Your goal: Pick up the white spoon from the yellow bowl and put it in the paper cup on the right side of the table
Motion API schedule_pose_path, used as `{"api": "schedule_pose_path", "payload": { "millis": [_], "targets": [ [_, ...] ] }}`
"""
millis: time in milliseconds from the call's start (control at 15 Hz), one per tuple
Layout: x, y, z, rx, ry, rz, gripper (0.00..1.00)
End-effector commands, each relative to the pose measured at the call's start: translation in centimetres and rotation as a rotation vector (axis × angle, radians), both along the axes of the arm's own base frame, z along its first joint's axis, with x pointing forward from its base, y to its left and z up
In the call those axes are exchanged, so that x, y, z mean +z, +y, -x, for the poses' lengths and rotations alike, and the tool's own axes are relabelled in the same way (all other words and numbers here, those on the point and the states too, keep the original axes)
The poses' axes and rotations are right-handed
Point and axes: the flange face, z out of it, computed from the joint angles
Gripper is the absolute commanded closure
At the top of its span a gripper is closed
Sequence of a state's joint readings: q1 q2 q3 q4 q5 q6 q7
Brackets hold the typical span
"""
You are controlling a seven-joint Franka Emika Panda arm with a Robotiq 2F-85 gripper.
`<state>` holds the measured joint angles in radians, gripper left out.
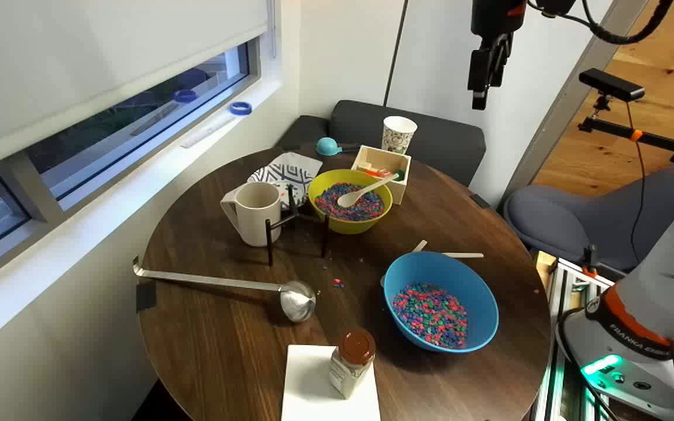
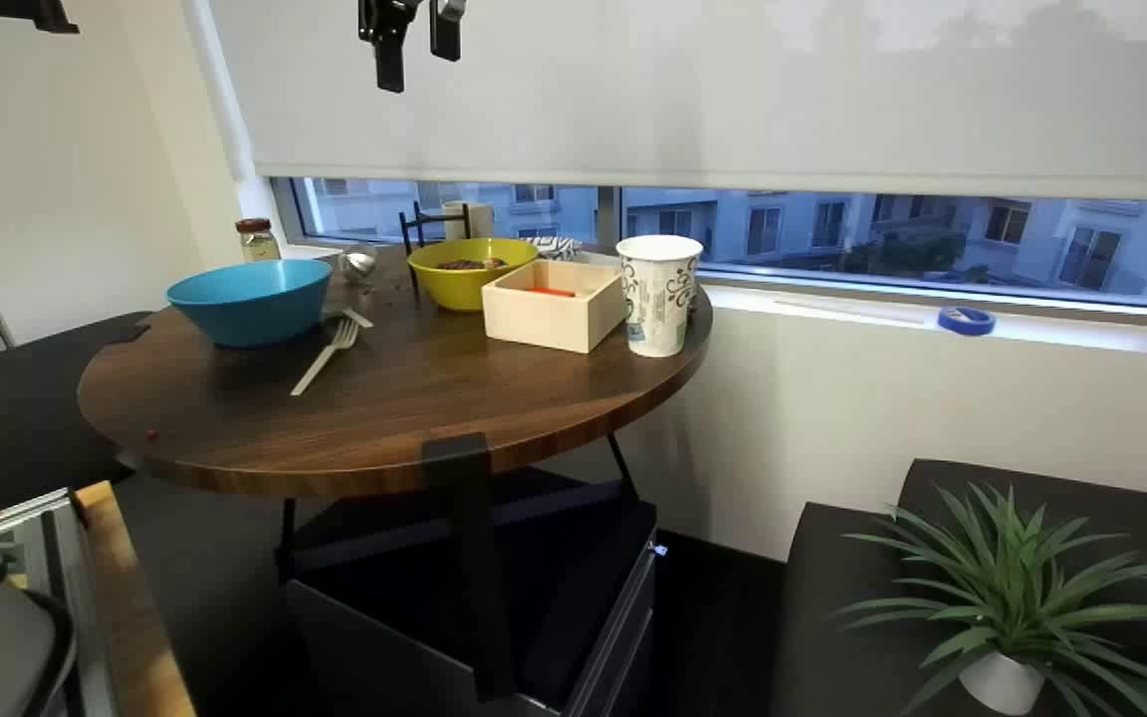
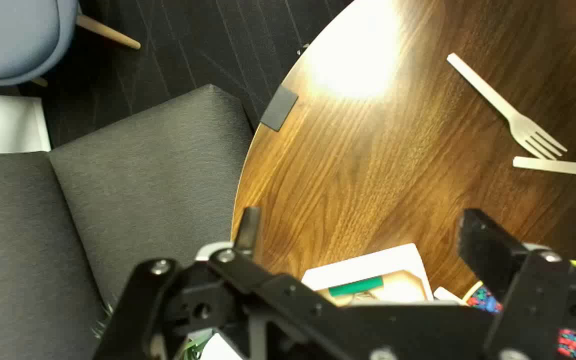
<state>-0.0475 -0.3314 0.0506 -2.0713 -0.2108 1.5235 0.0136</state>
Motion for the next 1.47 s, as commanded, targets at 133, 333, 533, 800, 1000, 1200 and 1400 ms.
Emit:
{"api": "schedule_pose_path", "payload": {
  "millis": [133, 333, 533, 800, 1000, 1200, 1400],
  "targets": [
    [0.0, 0.0, 0.0, 0.0, 0.001, 0.0, 0.0],
    [0.0, 0.0, 0.0, 0.0, 0.001, 0.0, 0.0],
    [-2.5, 1.0, -1.4, 0.078, 0.072, -0.034, 0.0],
    [-6.0, 2.9, -3.4, 0.286, 0.146, -0.043, 0.0],
    [-8.3, 5.9, -4.9, 0.456, 0.15, -0.041, 0.0],
    [-10.3, 9.0, -5.9, 0.608, 0.118, -0.006, 0.0],
    [-11.9, 11.4, -6.8, 0.76, 0.073, 0.023, 0.0]
  ]
}}
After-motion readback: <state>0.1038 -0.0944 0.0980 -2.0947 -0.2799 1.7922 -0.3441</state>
